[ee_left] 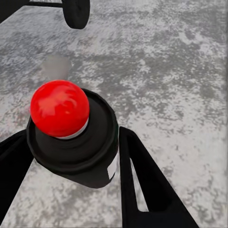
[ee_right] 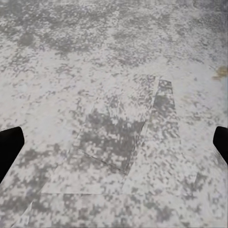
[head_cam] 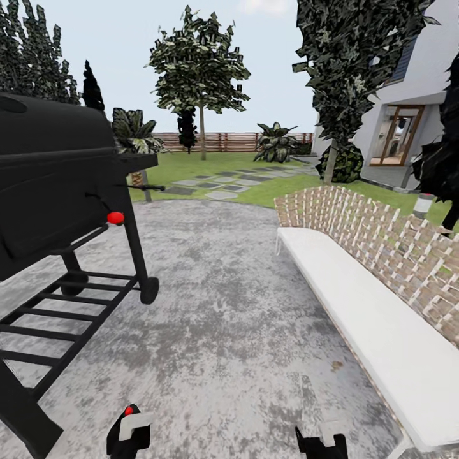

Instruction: In the garden, pick up the pesticide atomizer on the floor and spray pesticide onto both trees until each tree trunk is fully covered.

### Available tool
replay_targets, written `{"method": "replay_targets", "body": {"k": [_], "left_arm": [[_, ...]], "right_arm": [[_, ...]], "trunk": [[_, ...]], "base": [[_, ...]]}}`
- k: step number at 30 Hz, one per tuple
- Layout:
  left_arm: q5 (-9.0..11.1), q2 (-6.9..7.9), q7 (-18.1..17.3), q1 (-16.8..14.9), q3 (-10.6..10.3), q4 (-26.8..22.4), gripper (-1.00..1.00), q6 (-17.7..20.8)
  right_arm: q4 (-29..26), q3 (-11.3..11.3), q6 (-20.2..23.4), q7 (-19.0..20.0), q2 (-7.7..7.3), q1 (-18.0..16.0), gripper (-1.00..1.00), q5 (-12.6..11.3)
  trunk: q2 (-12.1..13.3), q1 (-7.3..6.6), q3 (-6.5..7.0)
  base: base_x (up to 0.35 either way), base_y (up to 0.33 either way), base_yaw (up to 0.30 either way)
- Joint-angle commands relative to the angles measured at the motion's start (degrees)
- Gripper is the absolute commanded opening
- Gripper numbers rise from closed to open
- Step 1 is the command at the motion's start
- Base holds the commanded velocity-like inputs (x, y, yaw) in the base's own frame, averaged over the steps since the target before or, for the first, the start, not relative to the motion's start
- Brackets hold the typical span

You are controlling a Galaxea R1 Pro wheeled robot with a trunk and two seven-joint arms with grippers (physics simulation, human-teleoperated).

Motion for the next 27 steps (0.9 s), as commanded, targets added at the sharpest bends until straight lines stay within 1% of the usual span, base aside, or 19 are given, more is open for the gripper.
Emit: {"method": "replay_targets", "body": {"k": [1,9,22,24,27], "left_arm": [[-0.56,-0.04,0.25,-0.04,0.24,0.02,-1.0,-0.16],[-0.56,-0.04,0.25,-0.04,0.24,0.02,-1.0,-0.11],[-0.56,-0.04,0.25,-0.04,0.3,0.02,-1.0,0.0],[-0.56,-0.04,0.25,-0.04,0.31,0.02,-1.0,0.01],[-0.56,-0.04,0.25,-0.04,0.32,0.02,-1.0,0.01]], "right_arm": [[0.22,-0.49,-0.22,0.48,0.05,-0.04,1.0,0.24],[0.81,-0.44,-0.26,0.5,-0.45,-0.04,1.0,0.42],[0.84,-0.39,-0.17,0.49,-0.34,-0.04,1.0,0.27],[0.84,-0.39,-0.17,0.49,-0.32,-0.04,1.0,0.21],[0.84,-0.39,-0.17,0.49,-0.28,-0.04,1.0,0.22]], "trunk": [[-0.02,0.02,-0.05],[-0.02,0.02,-0.05],[-0.02,0.02,-0.05],[-0.02,0.02,-0.05],[-0.02,0.02,-0.05]], "base": [[0.339,-0.072,-0.012],[0.339,-0.032,-0.002],[0.34,-0.001,-0.001],[0.34,0.0,-0.11],[0.34,0.0,-0.249]]}}
